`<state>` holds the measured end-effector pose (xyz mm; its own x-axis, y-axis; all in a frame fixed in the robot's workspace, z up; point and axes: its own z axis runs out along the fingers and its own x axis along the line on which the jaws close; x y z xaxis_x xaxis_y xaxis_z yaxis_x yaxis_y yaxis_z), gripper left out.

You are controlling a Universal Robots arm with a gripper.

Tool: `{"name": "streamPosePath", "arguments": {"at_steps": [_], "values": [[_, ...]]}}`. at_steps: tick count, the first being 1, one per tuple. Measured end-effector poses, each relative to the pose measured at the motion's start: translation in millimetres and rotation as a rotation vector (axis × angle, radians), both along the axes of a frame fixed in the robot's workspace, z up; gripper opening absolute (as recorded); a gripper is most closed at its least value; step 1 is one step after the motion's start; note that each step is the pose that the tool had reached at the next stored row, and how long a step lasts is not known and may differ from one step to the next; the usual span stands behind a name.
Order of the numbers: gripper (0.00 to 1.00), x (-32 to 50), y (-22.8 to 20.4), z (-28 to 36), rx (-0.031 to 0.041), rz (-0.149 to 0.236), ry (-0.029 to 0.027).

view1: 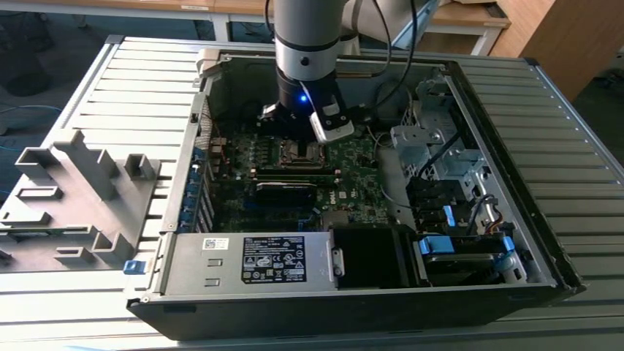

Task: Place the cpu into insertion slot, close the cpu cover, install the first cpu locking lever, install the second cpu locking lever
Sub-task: 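Install the second cpu locking lever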

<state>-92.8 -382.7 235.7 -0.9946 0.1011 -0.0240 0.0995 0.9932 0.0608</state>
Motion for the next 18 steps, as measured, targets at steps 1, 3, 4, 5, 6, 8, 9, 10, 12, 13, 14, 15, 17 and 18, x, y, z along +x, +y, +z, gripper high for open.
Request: {"name": "streamPosePath", "arguments": {"at_steps": [1,3,4,5,6,8,9,10,12,13,14,15,17,18], "values": [[0.11,-0.9,-0.2,-0.1,-0.0001,0.0,-0.0001],[0.11,-5.0,-0.7,-0.5,0.0,0.0,-0.0011],[0.11,-9.5,-1.0,-0.9,0.0,0.0,-0.0022],[0.11,-11.8,-1.0,-1.2,0.0,0.0,-0.0029],[0.11,-14.1,-1.1,-1.5,-0.0001,0.0,-0.0033],[0.11,-17.7,-1.1,-2.8,0.0,0.0,-0.004],[0.11,-19.3,-1.2,-3.8,0.0,0.0,-0.0043],[0.11,-21.0,-1.3,-5.0,-0.0001,0.0,-0.0045],[0.11,-23.3,-1.5,-8.2,-0.0001,0.0,-0.0048],[0.11,-24.0,-1.6,-10.0,0.0,0.0,-0.0048],[0.11,-24.6,-1.7,-11.6,-0.0001,0.0,-0.0048],[0.11,-25.0,-1.8,-13.2,-0.0002,0.0,-0.0048],[0.11,-26.0,-1.9,-16.4,-0.0001,0.0,-0.0049],[0.11,-26.6,-1.9,-18.1,-0.0001,0.0,-0.0049]]}}
